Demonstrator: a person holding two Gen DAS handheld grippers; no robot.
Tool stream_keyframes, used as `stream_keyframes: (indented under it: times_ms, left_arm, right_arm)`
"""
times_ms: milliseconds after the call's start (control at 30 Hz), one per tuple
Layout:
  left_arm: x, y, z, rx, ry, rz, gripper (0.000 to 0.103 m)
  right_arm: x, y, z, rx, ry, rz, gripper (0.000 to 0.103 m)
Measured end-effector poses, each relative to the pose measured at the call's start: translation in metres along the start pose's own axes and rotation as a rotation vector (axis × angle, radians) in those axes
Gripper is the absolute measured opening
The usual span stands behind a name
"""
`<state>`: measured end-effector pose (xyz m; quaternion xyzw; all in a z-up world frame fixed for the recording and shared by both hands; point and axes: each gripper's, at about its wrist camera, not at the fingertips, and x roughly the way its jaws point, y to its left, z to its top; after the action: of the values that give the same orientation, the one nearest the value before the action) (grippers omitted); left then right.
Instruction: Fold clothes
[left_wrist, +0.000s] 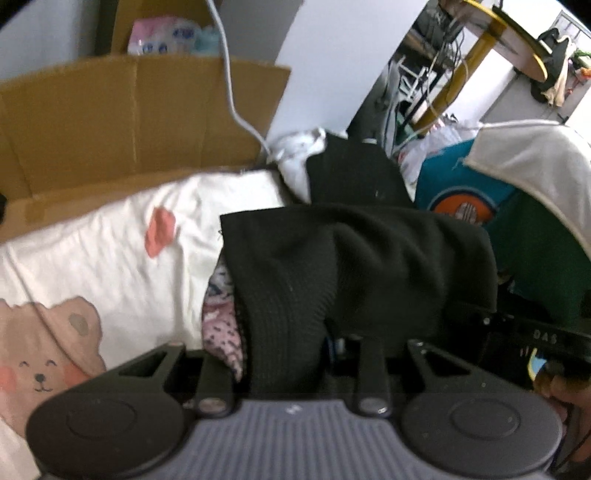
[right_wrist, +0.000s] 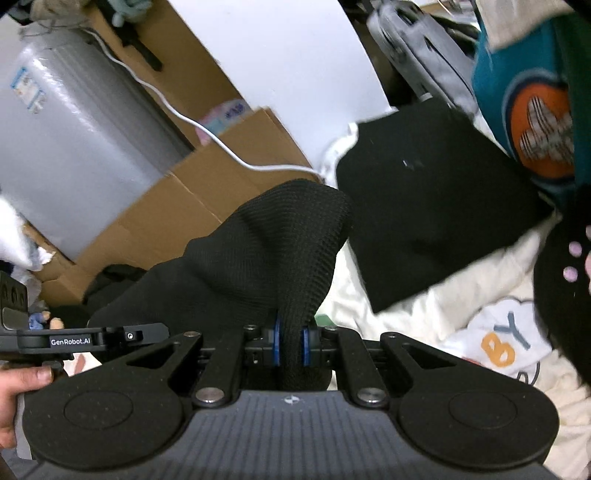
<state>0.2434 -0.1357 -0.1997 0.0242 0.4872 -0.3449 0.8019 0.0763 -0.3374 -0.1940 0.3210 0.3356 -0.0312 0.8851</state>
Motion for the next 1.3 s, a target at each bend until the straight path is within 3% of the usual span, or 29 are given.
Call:
stream_keyframes:
  times_ms: [300, 533, 1167, 1300]
  left_arm:
    - [-0.07, -0.031, 0.013, 0.017, -0.089, 0.064, 0.032]
    - [-0.116, -0.047, 0.025, -0.015, -0.169, 0.067, 0.032]
    - [-0.174, -0.117, 0.059, -0.108, -0.289, 0.176, 0.032]
    - [-0.184, -0.118, 0.06, -0.133, -0.328, 0.162, 0.032]
  right_arm:
    - [-0.044, 0.033, 0.026, -0.068, -0.046, 0.059, 0.012]
    - [-0.076, 0.056, 0.059, -0.126, -0.073, 0.103, 0.012]
    - [-0.133, 0.105, 0.136, -0.241, -0.082, 0.106, 0.012]
    - [-0.147, 0.113, 0.152, -0.26, -0.084, 0.108, 0.012]
